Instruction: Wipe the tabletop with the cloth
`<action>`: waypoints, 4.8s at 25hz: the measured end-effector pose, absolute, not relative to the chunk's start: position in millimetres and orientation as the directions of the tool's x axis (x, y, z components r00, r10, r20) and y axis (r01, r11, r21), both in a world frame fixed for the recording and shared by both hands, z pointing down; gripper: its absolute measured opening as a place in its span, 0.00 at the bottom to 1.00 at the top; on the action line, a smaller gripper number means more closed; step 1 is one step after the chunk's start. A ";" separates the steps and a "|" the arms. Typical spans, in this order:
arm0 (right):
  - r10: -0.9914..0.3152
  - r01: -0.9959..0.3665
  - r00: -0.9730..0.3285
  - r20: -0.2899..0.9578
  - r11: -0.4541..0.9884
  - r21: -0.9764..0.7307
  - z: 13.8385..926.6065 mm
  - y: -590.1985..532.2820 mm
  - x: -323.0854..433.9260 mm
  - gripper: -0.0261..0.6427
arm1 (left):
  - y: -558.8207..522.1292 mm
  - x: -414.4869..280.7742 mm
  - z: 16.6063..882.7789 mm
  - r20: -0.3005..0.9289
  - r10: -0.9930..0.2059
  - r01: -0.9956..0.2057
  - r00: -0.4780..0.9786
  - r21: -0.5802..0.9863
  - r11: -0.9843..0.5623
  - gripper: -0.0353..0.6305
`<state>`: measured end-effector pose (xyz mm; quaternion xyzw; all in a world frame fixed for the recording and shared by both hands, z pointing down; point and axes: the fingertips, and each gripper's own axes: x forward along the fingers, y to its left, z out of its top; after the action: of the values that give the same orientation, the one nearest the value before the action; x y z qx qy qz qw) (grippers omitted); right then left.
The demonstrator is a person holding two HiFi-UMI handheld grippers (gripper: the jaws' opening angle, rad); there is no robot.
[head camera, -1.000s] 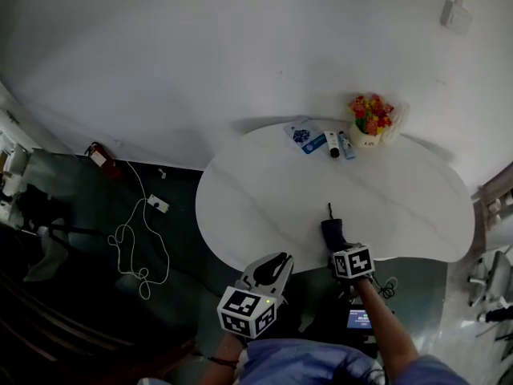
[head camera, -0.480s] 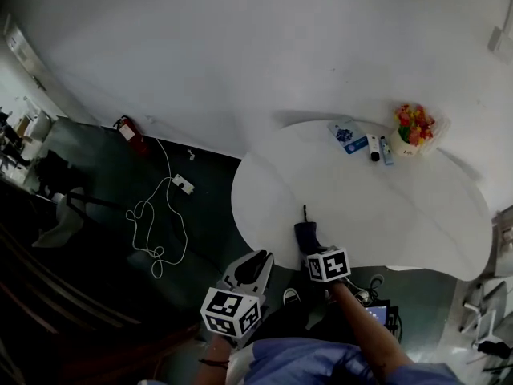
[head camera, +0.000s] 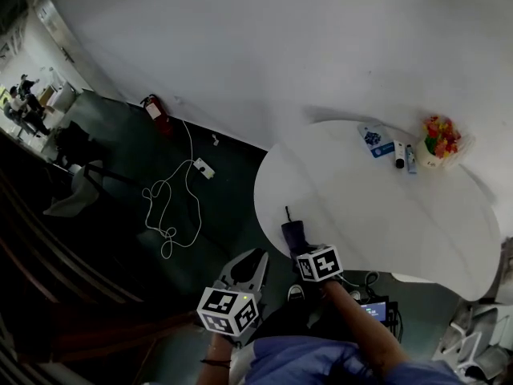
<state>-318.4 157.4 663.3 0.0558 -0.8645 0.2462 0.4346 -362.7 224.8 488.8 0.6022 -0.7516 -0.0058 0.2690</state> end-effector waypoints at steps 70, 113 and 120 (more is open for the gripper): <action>-0.064 -0.467 -0.648 0.759 0.821 -0.330 645.3 -20.4 -548.1 0.16 | 94.7 -535.8 489.8 0.407 -0.907 -0.931 0.109 0.361 0.050 0.14; -0.532 -0.790 -0.608 0.589 0.482 -0.380 523.7 42.8 -93.5 0.16 | 115.4 -326.0 465.6 0.336 -0.883 -0.903 0.329 0.387 -0.189 0.14; -0.496 -0.744 -0.654 0.571 0.557 -0.368 513.9 107.0 -63.3 0.16 | 176.7 -267.5 460.9 0.337 -0.889 -0.912 0.311 0.370 -0.178 0.14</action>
<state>-63.3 107.0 513.9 0.3612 -0.8581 0.3014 0.2059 -267.5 176.7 460.9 0.7672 -0.5866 0.0223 0.2584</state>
